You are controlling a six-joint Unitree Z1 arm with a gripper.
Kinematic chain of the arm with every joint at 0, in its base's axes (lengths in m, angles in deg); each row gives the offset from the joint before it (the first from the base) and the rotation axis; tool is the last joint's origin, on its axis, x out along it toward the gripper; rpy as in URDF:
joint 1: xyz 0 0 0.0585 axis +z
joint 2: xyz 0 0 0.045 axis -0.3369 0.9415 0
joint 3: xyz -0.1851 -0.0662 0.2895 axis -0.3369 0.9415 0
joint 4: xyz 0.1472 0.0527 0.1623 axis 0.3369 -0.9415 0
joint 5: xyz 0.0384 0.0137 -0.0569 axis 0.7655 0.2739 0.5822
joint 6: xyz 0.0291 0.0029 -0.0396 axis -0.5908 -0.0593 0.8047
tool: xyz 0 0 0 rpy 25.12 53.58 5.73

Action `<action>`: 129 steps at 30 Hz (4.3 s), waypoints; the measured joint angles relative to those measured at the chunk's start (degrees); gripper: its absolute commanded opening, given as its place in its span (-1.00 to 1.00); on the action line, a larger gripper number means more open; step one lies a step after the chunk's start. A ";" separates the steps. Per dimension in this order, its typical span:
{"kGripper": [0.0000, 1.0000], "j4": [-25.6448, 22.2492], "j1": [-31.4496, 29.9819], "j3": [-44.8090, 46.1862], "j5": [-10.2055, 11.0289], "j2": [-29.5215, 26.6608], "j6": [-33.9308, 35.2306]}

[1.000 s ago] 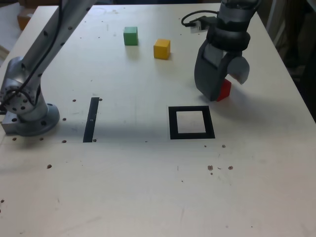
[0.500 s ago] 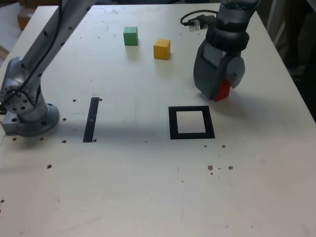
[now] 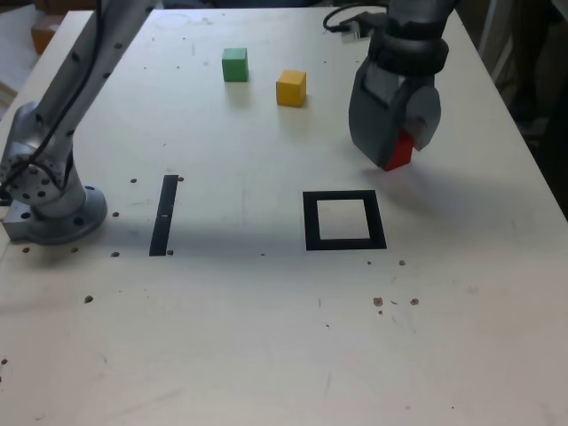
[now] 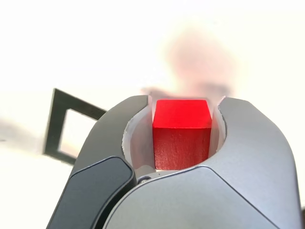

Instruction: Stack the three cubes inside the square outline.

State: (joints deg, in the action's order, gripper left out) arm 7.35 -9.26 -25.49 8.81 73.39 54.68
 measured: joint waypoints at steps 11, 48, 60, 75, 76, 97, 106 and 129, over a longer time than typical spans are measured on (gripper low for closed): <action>-0.41 -3.96 -3.93 8.50 1.92 -9.10 -12.91; -0.41 18.85 -13.37 31.99 -1.40 -16.01 -16.69; -0.32 19.95 -13.41 31.63 -0.01 -13.11 -16.43; 0.78 19.22 -13.37 31.83 0.79 -13.11 -16.35; 0.82 19.06 -13.37 31.85 0.79 -13.11 -16.36; 0.99 10.84 6.24 29.85 8.36 -21.63 -34.38; 0.98 10.92 15.19 28.41 10.32 -20.37 -46.50; 0.94 11.02 24.80 19.28 14.76 -6.73 -57.05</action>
State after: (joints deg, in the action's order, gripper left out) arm 18.37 15.54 -6.21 23.57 66.66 -2.37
